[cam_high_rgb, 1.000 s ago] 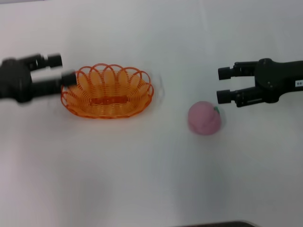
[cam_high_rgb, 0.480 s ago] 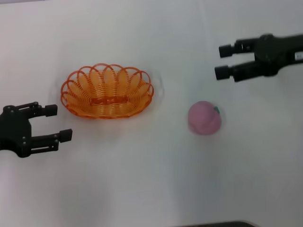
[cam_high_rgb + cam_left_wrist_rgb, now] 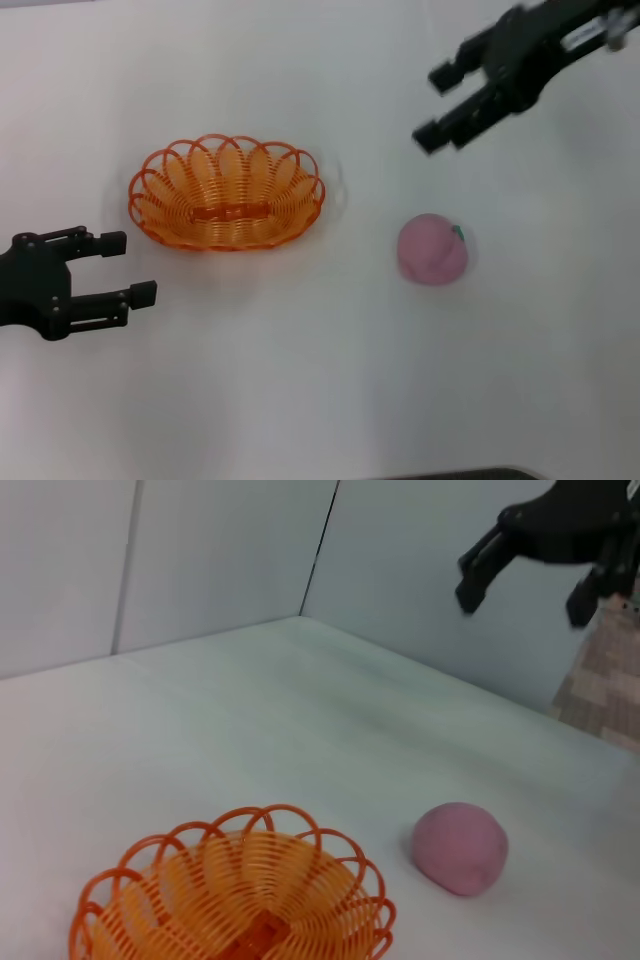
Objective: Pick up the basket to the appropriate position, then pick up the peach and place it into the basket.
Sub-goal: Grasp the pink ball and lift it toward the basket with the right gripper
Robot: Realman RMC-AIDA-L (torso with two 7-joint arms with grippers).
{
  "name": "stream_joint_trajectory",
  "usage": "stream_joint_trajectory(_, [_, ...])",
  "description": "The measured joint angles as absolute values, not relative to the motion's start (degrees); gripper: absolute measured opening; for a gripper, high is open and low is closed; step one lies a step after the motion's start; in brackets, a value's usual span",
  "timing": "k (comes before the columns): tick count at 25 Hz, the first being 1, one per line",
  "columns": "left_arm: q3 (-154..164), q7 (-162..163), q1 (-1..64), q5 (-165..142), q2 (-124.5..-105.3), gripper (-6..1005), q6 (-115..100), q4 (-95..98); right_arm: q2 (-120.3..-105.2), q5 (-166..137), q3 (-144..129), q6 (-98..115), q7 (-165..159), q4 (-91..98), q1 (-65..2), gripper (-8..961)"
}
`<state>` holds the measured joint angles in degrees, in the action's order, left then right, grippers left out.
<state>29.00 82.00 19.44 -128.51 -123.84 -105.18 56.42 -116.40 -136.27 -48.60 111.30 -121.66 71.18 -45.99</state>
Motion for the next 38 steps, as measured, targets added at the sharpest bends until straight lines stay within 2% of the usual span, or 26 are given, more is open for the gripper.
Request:
stream_joint_trajectory(4, [29.0, 82.2, 19.4, -128.5, -123.84, 786, -104.9, 56.3, -118.69, -143.7, -53.2, 110.0, -123.1, 70.7, -49.1, 914])
stream_joint_trajectory(7, [29.3, 83.4, 19.5, -128.5, -123.89, 786, -105.0, 56.2, -119.43, -145.4, -59.1, 107.4, -124.2, 69.7, -49.0, 915])
stream_joint_trajectory(36, [31.6, 86.8, 21.2, -128.0, -124.02, 784, -105.2, 56.2, -120.07, -149.7, -87.0, 92.2, -132.6, 58.7, -48.5, 887])
stream_joint_trajectory(38, [31.6, 86.9, 21.2, -128.0, -124.02, 784, -105.2, 56.1, -120.07, -149.7, -87.2, 92.2, -132.7, 58.9, -48.5, 751])
